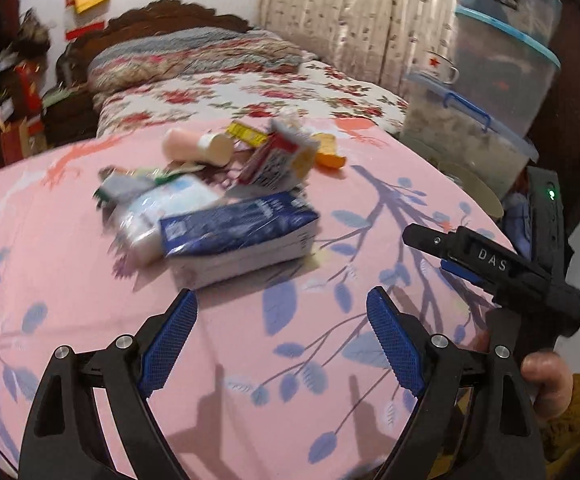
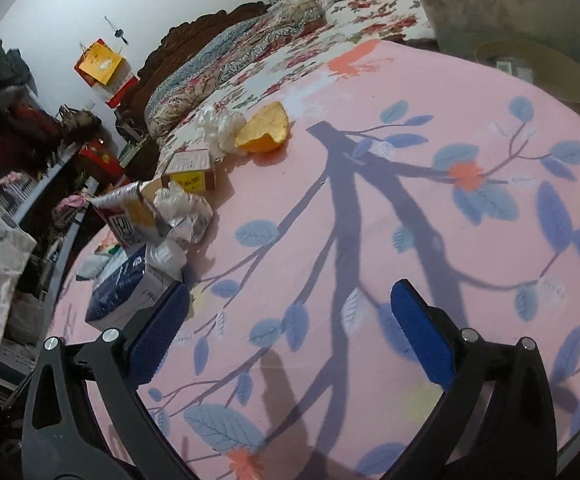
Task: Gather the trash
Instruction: 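Return both open tools over the remaining trash on the bed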
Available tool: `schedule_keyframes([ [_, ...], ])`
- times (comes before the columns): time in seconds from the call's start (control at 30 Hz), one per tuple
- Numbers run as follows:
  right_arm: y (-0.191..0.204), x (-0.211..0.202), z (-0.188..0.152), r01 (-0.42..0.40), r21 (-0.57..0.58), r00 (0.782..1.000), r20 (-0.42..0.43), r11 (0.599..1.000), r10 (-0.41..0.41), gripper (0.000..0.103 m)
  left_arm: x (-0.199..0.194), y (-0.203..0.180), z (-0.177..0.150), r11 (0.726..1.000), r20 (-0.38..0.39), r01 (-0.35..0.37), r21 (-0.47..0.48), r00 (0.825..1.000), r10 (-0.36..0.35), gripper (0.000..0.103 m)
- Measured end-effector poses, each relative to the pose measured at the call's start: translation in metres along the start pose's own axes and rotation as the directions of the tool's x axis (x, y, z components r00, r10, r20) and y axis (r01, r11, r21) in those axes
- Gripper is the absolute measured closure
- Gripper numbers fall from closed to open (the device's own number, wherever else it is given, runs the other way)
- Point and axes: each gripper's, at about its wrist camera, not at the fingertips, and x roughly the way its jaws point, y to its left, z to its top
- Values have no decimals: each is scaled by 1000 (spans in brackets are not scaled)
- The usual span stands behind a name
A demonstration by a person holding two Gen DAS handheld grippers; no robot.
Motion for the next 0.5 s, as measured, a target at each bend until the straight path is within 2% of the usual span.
schedule_keyframes([
  [0.1, 12, 2, -5, 20, -37, 1000, -8, 999, -20, 4, 0, 12, -5, 999, -9, -17, -46, 1000, 16, 18],
  [0.23, 26, 11, -12, 22, -90, 998, -51, 996, -27, 7, -6, 22, -9, 996, 8, -22, -90, 1000, 23, 9],
  [0.37, 34, 16, -13, 32, -131, 997, -67, 991, -41, 6, -11, 26, -10, 994, 16, -35, -99, 999, 37, 8],
  [0.5, 36, 17, -13, 21, -145, 996, -81, 989, -33, 3, -10, 28, -12, 995, -7, -46, -90, 999, 45, 8],
])
